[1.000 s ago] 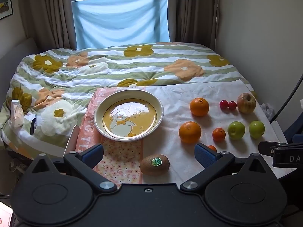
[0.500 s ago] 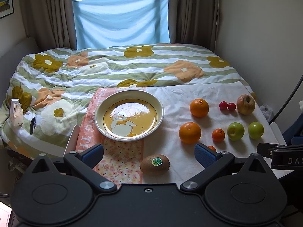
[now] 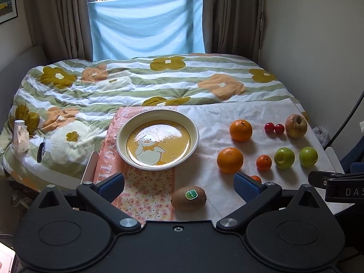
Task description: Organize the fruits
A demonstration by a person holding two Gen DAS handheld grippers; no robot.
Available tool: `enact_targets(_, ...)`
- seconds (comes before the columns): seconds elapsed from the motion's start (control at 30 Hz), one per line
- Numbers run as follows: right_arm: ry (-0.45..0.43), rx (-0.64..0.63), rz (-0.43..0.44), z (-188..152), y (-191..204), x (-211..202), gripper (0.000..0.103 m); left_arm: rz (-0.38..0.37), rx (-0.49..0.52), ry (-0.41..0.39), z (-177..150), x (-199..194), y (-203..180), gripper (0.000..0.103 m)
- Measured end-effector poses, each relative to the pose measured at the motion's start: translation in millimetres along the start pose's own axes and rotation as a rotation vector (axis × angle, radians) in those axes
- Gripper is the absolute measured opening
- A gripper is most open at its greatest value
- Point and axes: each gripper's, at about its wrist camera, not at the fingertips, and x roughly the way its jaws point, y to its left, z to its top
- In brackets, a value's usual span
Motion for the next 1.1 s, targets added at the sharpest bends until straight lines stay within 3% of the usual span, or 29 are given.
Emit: enact_targets(1.1,-0.005,0.0,0.007,-0.2,0.0,-1.8,0.103,0.018,-0.002,-0.016,-1.9,-7.1,2.9,0.103)
